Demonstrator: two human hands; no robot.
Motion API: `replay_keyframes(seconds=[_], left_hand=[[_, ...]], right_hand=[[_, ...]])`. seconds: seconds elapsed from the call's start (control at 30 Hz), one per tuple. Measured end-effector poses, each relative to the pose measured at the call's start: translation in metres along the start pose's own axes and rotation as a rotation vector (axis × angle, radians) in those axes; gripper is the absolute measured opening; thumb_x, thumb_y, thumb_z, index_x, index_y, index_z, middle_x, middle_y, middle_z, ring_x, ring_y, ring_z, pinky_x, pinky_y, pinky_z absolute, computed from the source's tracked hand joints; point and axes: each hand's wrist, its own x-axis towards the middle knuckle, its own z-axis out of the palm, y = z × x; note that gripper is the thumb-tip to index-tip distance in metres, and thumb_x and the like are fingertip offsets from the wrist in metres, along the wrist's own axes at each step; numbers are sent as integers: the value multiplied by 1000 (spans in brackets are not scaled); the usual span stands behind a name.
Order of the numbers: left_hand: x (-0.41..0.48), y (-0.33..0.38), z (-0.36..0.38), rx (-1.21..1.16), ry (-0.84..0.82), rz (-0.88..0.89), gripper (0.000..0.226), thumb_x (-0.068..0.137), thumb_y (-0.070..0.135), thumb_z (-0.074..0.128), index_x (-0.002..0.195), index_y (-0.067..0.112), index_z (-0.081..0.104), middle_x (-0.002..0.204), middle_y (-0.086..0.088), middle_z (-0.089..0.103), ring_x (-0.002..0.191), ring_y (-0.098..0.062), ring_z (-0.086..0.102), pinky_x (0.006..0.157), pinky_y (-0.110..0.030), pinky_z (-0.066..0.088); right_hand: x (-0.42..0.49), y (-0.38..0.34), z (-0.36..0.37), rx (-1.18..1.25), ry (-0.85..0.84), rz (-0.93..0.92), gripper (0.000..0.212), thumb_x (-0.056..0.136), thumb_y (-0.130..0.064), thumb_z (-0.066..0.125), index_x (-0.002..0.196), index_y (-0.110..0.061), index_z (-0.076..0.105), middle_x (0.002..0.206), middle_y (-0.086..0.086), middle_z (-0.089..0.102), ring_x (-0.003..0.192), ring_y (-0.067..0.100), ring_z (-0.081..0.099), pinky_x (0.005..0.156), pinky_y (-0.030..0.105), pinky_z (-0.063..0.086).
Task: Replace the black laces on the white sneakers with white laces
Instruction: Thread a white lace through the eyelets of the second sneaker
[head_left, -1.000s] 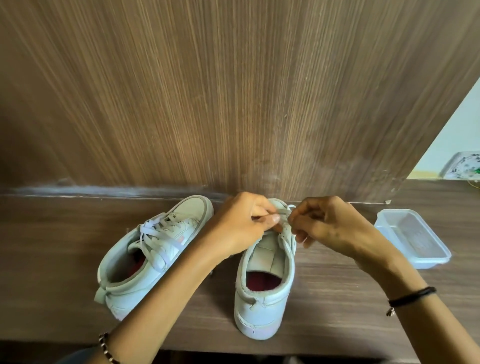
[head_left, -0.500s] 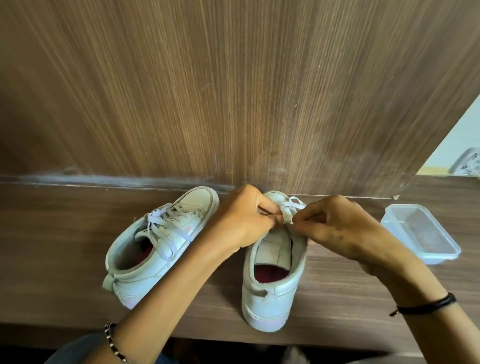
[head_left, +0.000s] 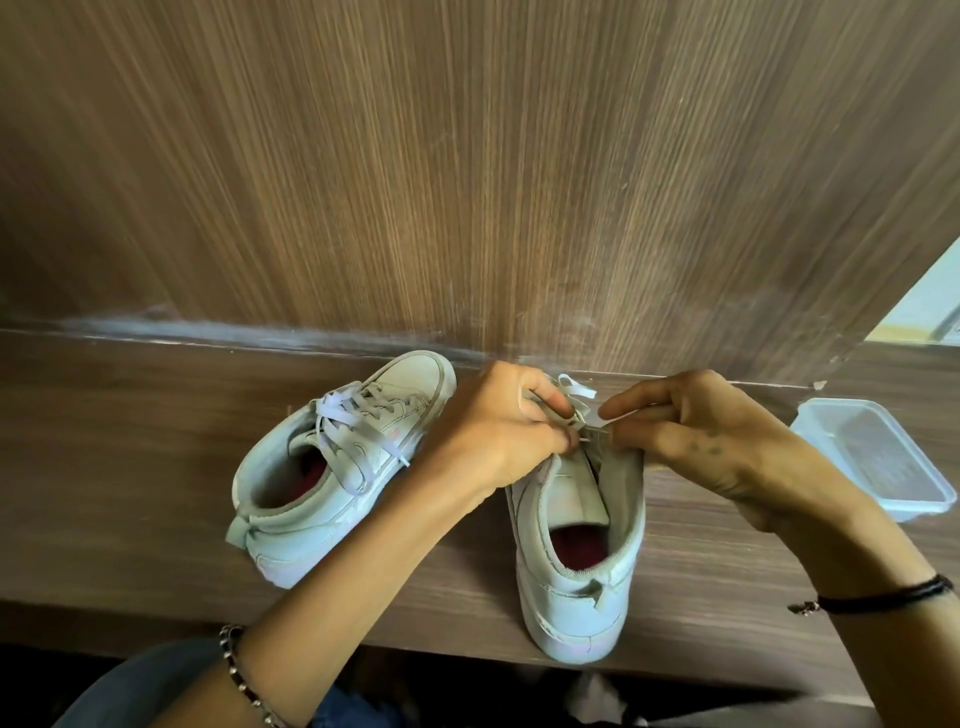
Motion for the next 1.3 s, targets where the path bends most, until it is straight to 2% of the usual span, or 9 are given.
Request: replay_keyframes(seconds=[0.07,0.17,0.3,0.63,0.77,0.9,1.03,1.17,1.3], left_hand=[[0,-1,2,-60,13,-1,22,80,8,85,94,16,71,87,-10,78,68,-8,63,59,-11,43],[0,-3,2,-139,17,-7,24,78,6,85,93,14,69,85,-8,78,70,-7,64,66,-17,47],[2,-8,4,-186,25,-35,26,78,9,86,90,20,66,79,-1,79,59,-1,59,51,-15,40],[4,-12,15,-35,58,30,28,73,28,86,93,29,65,78,12,78,84,-15,74,91,-47,57],[2,-10,12,89,67,95,26,84,29,82,102,35,65,80,22,76,77,3,69,81,-28,55],[-1,-8,9,137,31,140,30,88,26,79,112,37,64,83,22,76,63,11,61,68,-19,46],[1,-6,-2,120,-44,117,33,86,27,81,115,32,67,91,14,77,88,1,68,86,-25,52],[3,-8,-15,218,-72,113,62,68,46,89,122,36,59,118,16,61,117,-5,50,92,-25,41],[4,-10,-20,260,-70,41,98,60,56,88,143,34,40,141,11,42,134,-9,37,106,-31,39]], right_hand=[[1,1,0,4,1,3,12,85,-16,78,97,-19,77,83,1,79,90,17,76,96,44,59],[0,2,-1,15,-4,-6,13,85,-17,78,98,-18,77,83,2,79,90,19,76,96,45,59],[1,4,-1,27,-15,-21,15,84,-18,78,99,-19,76,83,2,79,91,20,76,97,47,58],[-1,2,-4,95,-120,-84,9,90,-19,73,91,-14,81,90,2,80,95,15,75,93,32,59],[2,6,-9,90,-200,-41,11,93,-16,73,96,-12,82,94,0,80,95,8,74,75,9,54],[3,9,-9,1,-177,-77,9,88,-15,78,96,-15,82,90,0,80,87,8,75,73,13,54],[2,11,-7,-31,-120,-164,10,93,-11,71,89,-12,80,84,10,78,78,18,74,77,26,60],[5,14,-11,-35,30,-192,15,95,-15,67,86,-10,77,74,10,72,69,15,66,76,31,56],[9,9,-22,419,251,-242,23,97,-12,62,80,2,66,71,6,66,74,16,64,78,33,55]])
